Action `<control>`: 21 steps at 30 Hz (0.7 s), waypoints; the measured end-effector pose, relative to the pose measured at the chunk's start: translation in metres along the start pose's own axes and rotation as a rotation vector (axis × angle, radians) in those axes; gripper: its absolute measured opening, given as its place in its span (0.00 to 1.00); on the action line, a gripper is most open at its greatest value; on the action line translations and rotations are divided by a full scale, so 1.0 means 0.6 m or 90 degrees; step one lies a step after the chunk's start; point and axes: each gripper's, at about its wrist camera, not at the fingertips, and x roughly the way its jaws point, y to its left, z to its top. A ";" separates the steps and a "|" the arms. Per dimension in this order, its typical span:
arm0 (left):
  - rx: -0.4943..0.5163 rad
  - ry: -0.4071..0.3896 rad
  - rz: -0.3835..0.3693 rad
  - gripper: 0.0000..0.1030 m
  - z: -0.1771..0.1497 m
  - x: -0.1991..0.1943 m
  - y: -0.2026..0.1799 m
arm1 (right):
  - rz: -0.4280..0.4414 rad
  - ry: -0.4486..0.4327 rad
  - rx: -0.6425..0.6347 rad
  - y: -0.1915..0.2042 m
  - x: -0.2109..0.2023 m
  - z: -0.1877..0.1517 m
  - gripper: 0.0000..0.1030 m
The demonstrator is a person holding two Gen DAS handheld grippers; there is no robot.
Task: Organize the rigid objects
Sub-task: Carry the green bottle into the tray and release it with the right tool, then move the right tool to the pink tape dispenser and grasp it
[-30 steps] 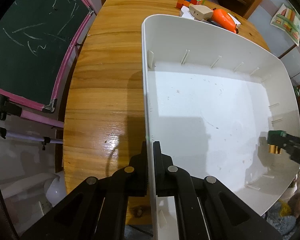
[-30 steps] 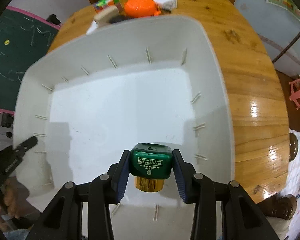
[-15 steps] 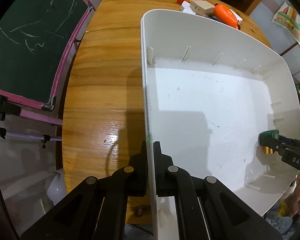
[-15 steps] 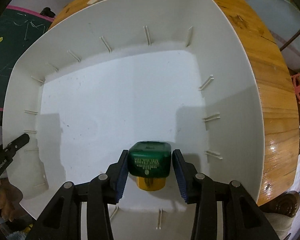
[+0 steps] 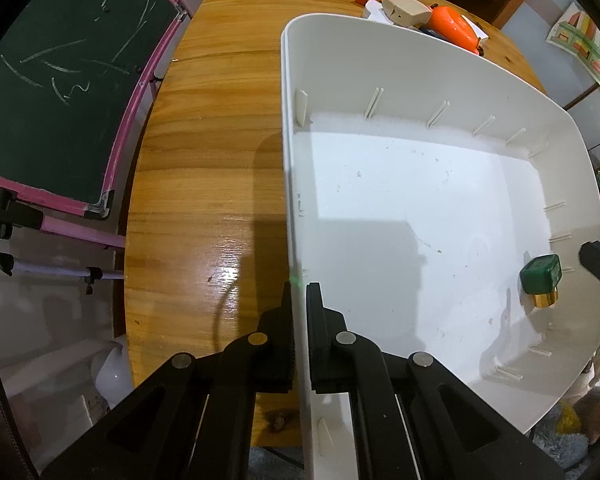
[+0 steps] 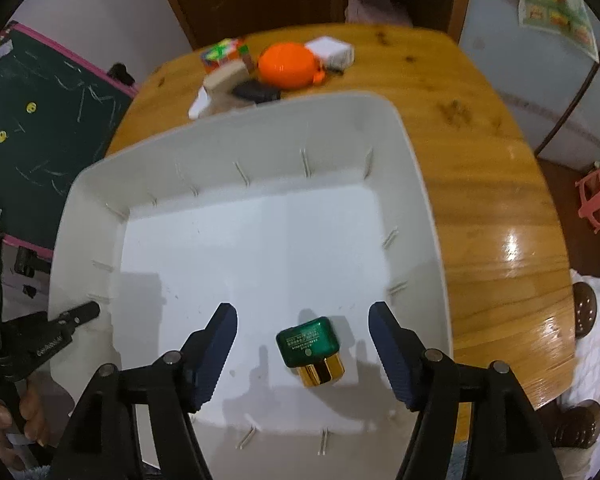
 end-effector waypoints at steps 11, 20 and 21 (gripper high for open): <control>-0.003 -0.002 0.006 0.04 -0.001 0.000 -0.002 | -0.022 -0.058 -0.026 0.009 -0.027 0.012 0.67; -0.003 -0.005 0.007 0.04 -0.003 0.001 -0.001 | -0.034 -0.123 -0.061 0.030 -0.063 0.018 0.67; -0.001 -0.005 0.008 0.04 -0.003 0.000 -0.002 | -0.034 -0.127 -0.061 0.031 -0.066 0.020 0.67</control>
